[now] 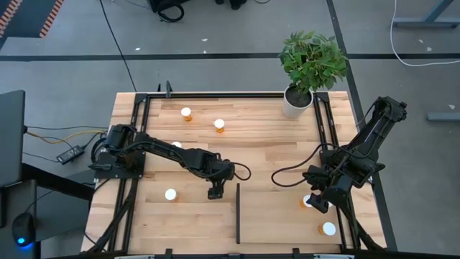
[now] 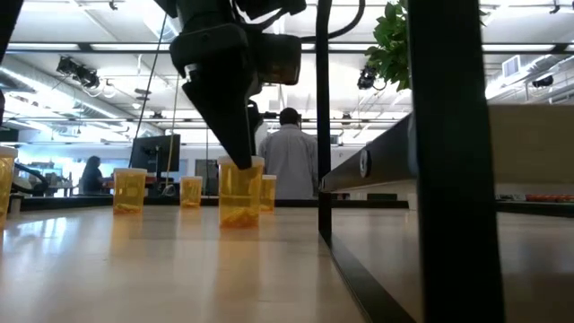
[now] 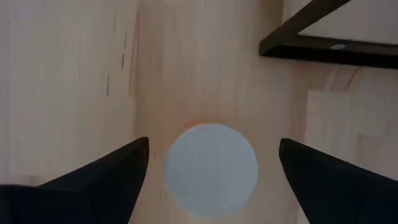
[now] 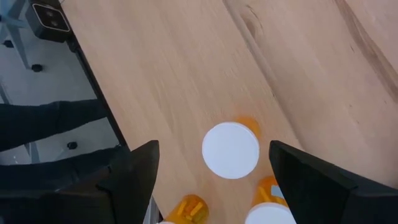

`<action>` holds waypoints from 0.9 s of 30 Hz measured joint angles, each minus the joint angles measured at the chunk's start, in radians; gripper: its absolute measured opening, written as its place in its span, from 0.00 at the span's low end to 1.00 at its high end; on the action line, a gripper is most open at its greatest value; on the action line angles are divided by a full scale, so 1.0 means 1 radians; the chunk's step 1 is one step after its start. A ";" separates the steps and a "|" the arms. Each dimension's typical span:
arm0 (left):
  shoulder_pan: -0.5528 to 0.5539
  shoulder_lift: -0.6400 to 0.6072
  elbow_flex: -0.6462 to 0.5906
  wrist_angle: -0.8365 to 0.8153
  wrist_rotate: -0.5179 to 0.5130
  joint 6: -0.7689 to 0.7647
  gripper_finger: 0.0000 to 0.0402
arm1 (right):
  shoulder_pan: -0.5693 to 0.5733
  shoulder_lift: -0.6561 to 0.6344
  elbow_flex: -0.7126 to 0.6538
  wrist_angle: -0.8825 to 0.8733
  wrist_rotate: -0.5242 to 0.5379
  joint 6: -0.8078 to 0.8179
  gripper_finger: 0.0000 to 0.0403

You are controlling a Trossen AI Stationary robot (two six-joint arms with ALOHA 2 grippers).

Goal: Pick and place medicine bottles onto shelf by color
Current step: Put the orange pill bottle on the shelf

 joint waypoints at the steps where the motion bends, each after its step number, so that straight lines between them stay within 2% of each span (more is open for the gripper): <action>1: 0.000 0.000 0.000 0.000 0.000 -0.001 0.89 | 0.000 -0.001 0.000 0.000 0.000 0.000 0.77; 19: 0.000 -0.001 0.000 0.005 0.004 -0.006 0.53 | 0.000 0.000 0.000 0.000 0.000 -0.015 0.77; 23: 0.000 -0.002 0.000 0.002 0.027 -0.006 0.53 | 0.000 0.000 0.000 0.000 0.000 -0.015 0.77; 27: -0.001 -0.002 0.000 0.002 0.034 -0.005 0.62 | 0.000 0.000 0.000 0.000 0.000 -0.015 0.77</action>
